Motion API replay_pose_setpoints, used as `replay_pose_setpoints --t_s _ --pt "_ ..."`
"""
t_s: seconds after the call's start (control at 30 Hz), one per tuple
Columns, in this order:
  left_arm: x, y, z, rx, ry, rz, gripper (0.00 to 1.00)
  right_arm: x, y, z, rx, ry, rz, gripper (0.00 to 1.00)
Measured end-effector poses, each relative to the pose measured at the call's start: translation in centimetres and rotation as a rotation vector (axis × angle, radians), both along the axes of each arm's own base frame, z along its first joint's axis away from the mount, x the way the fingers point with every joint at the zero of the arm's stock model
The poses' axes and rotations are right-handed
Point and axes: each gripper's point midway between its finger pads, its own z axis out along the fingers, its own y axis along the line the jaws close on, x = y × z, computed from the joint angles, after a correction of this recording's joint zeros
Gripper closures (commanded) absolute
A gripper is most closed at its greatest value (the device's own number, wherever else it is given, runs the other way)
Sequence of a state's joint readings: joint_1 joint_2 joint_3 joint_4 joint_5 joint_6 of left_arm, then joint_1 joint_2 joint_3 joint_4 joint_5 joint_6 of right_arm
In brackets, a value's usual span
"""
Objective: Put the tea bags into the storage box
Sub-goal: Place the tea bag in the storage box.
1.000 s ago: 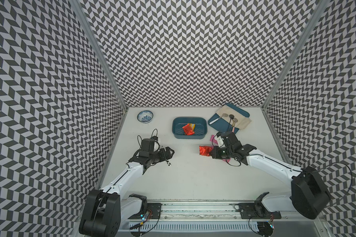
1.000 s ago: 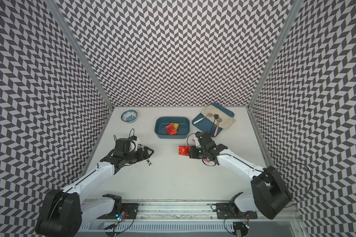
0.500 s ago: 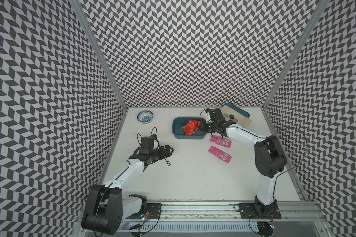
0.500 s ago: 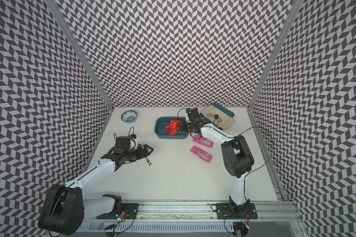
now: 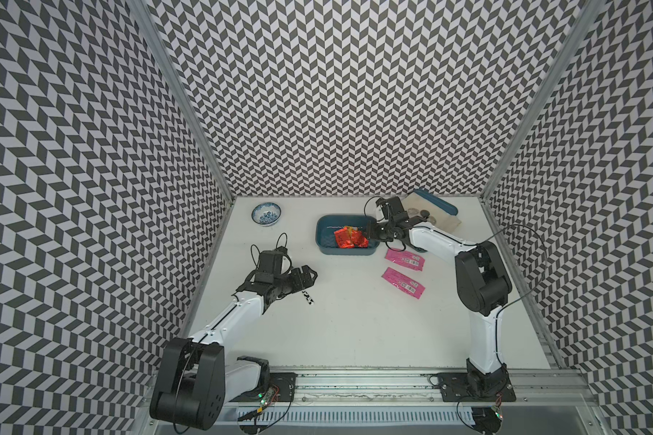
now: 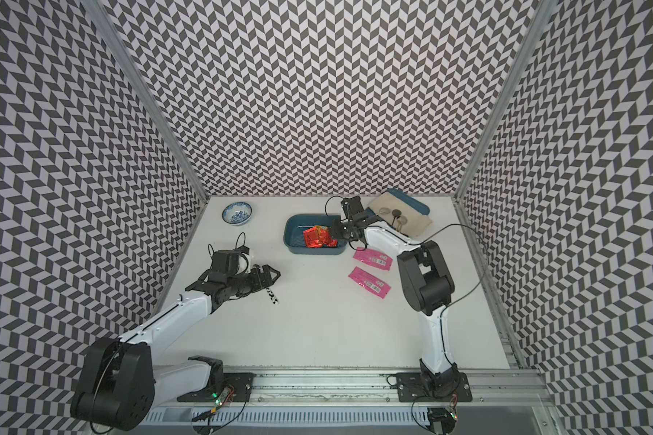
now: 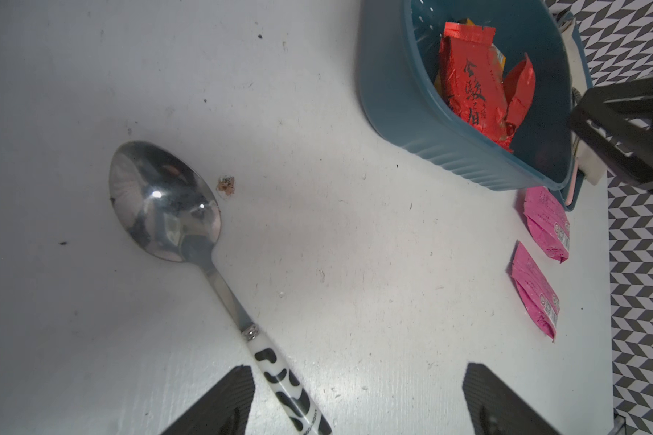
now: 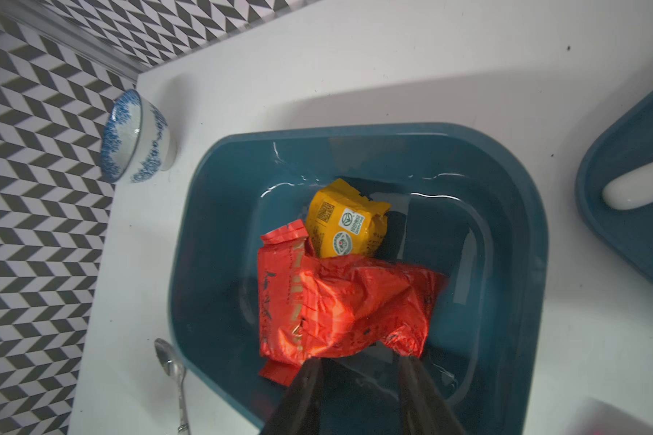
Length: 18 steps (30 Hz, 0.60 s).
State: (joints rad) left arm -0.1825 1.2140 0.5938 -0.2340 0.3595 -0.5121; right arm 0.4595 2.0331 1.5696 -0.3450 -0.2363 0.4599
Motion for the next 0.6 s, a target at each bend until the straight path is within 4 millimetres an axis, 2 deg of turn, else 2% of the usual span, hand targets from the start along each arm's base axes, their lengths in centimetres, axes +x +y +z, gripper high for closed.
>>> replay_pose_setpoints --t_s 0.13,0.23,0.3,0.43,0.6 --pt "0.0 0.0 -0.4 0.007 0.009 -0.006 0.08 -2.7 -1.7 2.1 -0.001 -0.015 0.002 0.62" --pt "-0.1 0.0 -0.8 0.014 0.018 -0.013 0.08 -5.6 -3.7 2.1 -0.016 0.002 0.001 0.61" --pt "-0.1 0.0 -1.1 0.017 0.027 -0.016 0.08 -7.5 -5.2 1.3 -0.026 0.026 0.0 0.54" --pt "-0.1 -0.1 -1.7 0.014 0.043 -0.022 0.08 -10.8 -8.3 -1.1 -0.021 0.101 -0.007 0.46" --pt "0.1 -0.4 -1.7 0.004 0.049 -0.032 0.08 -13.3 -11.1 -4.2 -0.026 0.182 -0.025 0.38"
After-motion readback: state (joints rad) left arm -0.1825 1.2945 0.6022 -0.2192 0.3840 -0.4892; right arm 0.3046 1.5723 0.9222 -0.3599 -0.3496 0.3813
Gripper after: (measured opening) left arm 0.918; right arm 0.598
